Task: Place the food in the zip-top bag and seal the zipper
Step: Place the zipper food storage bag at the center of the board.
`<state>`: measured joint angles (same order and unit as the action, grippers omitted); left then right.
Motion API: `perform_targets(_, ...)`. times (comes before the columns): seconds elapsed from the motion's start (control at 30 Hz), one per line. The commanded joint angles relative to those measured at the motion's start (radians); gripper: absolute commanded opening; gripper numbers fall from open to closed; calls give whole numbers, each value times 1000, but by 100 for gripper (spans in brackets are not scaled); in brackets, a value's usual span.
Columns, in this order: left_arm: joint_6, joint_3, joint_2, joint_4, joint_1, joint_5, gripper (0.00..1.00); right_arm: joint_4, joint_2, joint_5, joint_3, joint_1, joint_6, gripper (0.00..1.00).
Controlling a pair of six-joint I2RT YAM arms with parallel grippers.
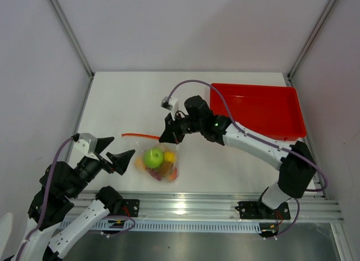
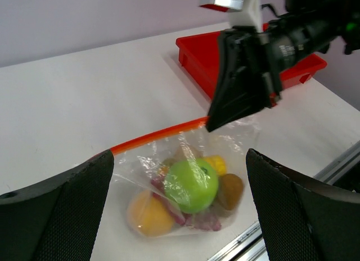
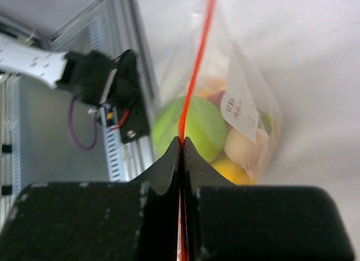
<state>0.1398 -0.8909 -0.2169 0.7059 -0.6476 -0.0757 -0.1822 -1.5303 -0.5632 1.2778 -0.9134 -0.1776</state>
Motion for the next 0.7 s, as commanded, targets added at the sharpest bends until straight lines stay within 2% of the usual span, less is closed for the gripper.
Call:
perform_targets(0.0,4,-5,-9,-22,5,14,99,75,-140,48,57,86,-42,0)
perform_targets(0.17,26,13,4,-16,5,33,100,133,-330,52,173,198,-77,0)
perform_targets(0.23,40,21,7,-16,5,40,99,90,-433,100,253,226,-36,0)
perform_targets(0.4,63,35,2,-22,5,65,100,-81,-648,212,581,260,32,0)
perform_targets(0.47,67,38,-2,-22,3,68,100,-157,-741,310,706,263,58,0)
perform_targets(0.67,73,40,-33,-16,3,94,100,-212,-881,359,851,277,81,2)
